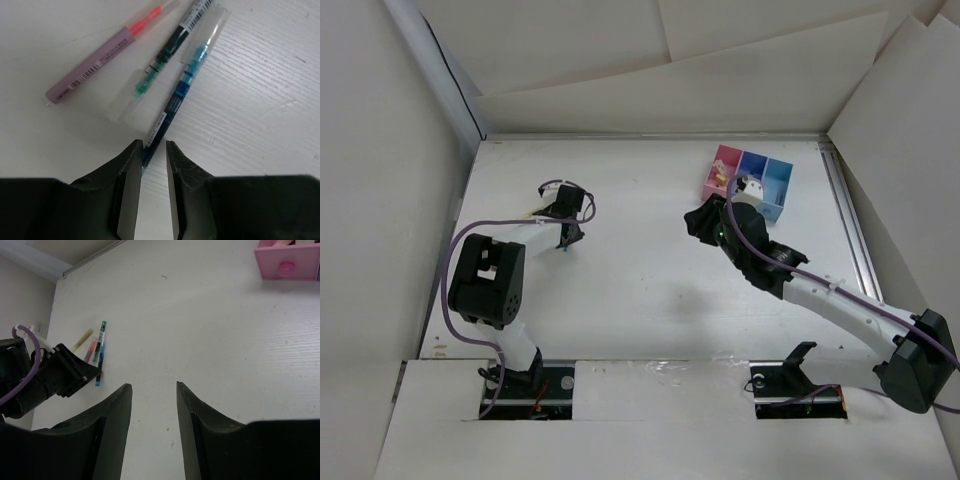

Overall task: Sort the stationery into containers
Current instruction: Pick up the pen from the center of the board.

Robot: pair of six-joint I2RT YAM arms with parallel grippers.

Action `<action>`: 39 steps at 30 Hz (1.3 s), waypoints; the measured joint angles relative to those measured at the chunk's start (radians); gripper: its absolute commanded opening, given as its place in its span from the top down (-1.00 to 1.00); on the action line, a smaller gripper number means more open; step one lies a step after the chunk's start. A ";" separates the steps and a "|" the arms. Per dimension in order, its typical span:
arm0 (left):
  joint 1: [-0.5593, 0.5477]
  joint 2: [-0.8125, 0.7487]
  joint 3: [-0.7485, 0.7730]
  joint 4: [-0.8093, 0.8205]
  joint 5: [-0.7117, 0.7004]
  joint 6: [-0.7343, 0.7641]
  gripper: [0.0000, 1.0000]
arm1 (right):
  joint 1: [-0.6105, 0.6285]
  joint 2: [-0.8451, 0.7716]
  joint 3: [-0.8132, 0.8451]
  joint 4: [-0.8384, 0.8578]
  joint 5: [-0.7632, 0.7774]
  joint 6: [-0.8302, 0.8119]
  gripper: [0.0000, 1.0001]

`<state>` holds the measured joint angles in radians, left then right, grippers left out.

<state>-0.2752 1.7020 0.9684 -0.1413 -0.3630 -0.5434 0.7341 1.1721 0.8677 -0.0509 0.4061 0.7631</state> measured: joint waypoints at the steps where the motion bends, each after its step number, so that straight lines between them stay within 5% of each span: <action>1: -0.006 0.001 0.000 0.000 0.003 0.001 0.56 | 0.000 0.000 0.000 0.000 0.000 0.000 0.06; 10: -0.019 0.006 -0.021 0.022 0.031 0.005 0.54 | 0.000 0.000 0.000 0.000 0.000 0.000 0.04; 16: -0.019 0.005 -0.031 0.056 0.053 0.011 1.00 | 0.000 0.000 0.000 0.000 0.000 0.000 0.01; 29: -0.126 -0.149 -0.105 0.140 0.199 0.011 1.00 | -0.081 0.010 -0.008 0.008 -0.120 -0.004 -0.19; 39: -0.200 -0.182 -0.230 0.406 0.463 0.010 1.00 | -0.104 0.067 -0.008 0.032 -0.284 -0.007 -0.43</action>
<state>-0.4747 1.5200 0.7380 0.2642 0.0998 -0.5331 0.6304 1.2392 0.8600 -0.0193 0.1219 0.7559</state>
